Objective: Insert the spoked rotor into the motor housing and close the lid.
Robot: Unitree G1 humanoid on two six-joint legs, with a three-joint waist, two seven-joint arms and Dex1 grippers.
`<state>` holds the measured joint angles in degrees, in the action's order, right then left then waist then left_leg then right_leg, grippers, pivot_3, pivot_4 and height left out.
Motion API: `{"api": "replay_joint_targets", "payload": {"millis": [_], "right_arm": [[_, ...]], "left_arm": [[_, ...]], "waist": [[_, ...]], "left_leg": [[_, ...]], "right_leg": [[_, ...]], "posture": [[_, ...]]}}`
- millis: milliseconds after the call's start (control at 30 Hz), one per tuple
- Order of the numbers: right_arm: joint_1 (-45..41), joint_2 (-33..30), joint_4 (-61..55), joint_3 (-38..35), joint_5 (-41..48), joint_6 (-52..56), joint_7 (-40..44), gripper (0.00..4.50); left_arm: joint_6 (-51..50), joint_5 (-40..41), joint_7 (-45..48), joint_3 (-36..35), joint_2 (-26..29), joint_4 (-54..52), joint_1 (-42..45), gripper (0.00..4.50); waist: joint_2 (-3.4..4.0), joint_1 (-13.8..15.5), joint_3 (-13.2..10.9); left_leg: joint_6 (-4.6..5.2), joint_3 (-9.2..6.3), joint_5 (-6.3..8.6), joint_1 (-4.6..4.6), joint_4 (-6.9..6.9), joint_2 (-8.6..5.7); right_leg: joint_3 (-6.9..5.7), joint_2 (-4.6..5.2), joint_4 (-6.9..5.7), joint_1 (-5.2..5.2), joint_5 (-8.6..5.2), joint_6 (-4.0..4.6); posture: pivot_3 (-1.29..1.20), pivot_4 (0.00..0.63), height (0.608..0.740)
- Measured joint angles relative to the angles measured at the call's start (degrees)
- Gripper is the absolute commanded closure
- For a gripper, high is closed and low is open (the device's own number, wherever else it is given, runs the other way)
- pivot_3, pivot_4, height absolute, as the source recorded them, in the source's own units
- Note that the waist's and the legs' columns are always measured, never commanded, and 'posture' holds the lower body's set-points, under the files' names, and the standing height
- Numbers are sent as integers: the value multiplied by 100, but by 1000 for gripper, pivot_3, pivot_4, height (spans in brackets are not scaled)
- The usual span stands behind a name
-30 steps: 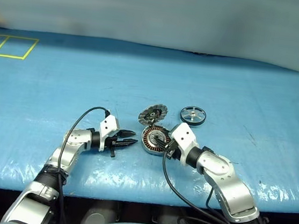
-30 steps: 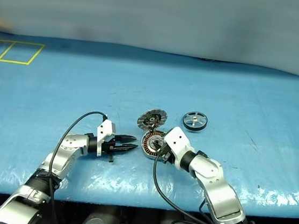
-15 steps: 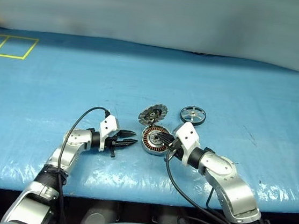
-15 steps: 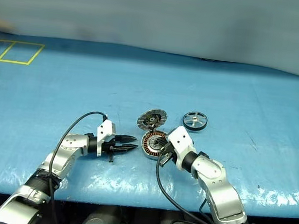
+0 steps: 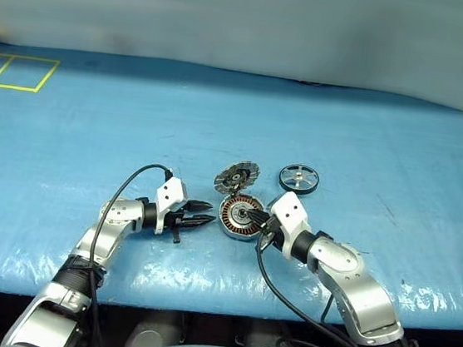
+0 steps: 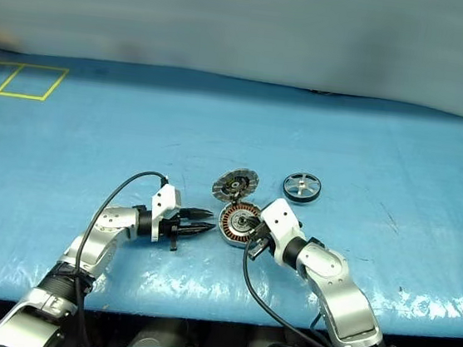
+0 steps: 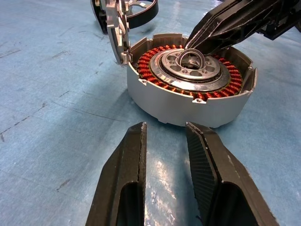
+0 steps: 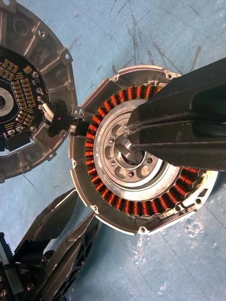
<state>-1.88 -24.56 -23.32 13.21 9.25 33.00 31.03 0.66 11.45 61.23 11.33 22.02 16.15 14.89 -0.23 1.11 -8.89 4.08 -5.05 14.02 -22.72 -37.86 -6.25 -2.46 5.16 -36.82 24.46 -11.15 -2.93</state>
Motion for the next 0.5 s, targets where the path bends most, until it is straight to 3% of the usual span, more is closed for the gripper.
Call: {"api": "replay_joint_targets", "payload": {"millis": [500], "right_arm": [[-62, 77, 16, 204, 0, -7, 27, 4474]], "left_arm": [[-142, 0, -30, 5, -11, -107, -43, 3123]], "waist": [[0, -1, 0]], "left_leg": [[0, 0, 0, 0, 0, 0]], "right_leg": [[0, 0, 0, 0, 0, -1]], "posture": [[0, 150, 740]]}}
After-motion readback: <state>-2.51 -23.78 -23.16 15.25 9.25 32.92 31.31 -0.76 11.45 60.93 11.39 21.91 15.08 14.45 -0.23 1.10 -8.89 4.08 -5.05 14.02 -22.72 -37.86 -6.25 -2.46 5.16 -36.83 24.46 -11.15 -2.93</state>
